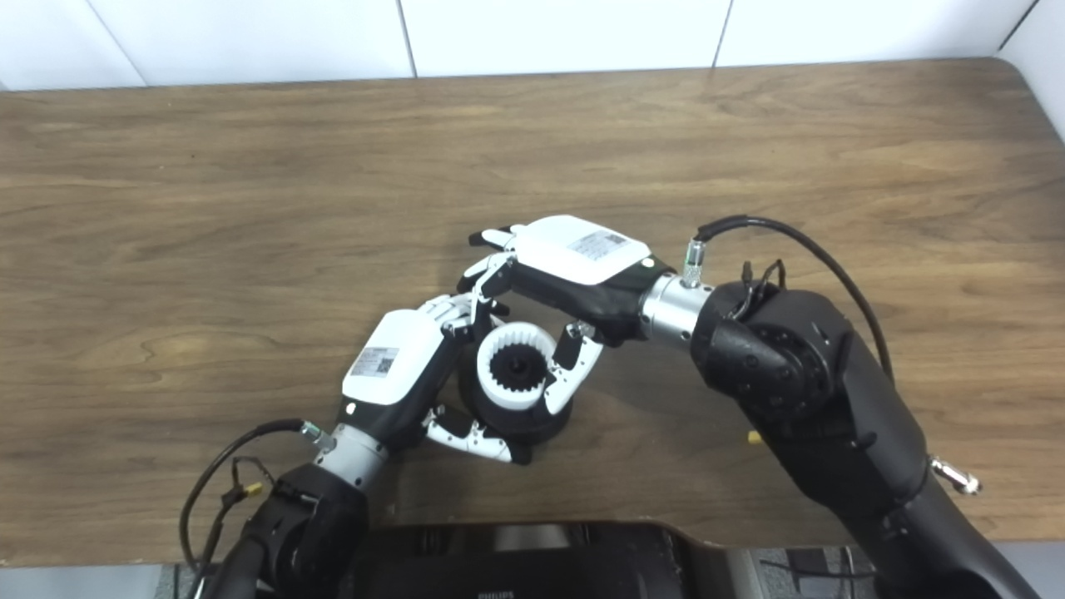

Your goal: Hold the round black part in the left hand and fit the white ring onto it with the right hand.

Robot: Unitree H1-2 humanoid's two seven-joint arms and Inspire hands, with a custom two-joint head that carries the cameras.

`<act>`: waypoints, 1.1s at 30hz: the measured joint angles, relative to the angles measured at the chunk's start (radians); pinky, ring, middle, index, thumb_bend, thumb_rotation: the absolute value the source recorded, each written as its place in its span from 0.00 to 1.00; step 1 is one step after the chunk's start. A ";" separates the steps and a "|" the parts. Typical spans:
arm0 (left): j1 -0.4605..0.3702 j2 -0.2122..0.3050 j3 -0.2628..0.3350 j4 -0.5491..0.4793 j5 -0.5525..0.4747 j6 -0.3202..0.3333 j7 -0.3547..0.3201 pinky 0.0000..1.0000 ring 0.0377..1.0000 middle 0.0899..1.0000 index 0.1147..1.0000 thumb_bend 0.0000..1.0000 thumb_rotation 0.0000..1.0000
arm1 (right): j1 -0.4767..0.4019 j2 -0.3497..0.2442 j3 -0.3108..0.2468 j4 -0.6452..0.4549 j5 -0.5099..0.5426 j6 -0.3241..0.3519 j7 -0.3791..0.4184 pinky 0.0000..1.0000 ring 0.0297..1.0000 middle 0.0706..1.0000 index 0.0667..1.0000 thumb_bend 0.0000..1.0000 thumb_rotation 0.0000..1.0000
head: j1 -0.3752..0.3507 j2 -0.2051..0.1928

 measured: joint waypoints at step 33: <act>-0.001 -0.002 -0.004 -0.013 0.004 0.010 -0.010 0.86 0.87 0.80 0.51 0.85 0.17 | 0.006 -0.011 -0.015 0.111 0.048 -0.092 -0.036 0.98 0.96 0.81 0.45 0.52 0.15 | -0.014 -0.002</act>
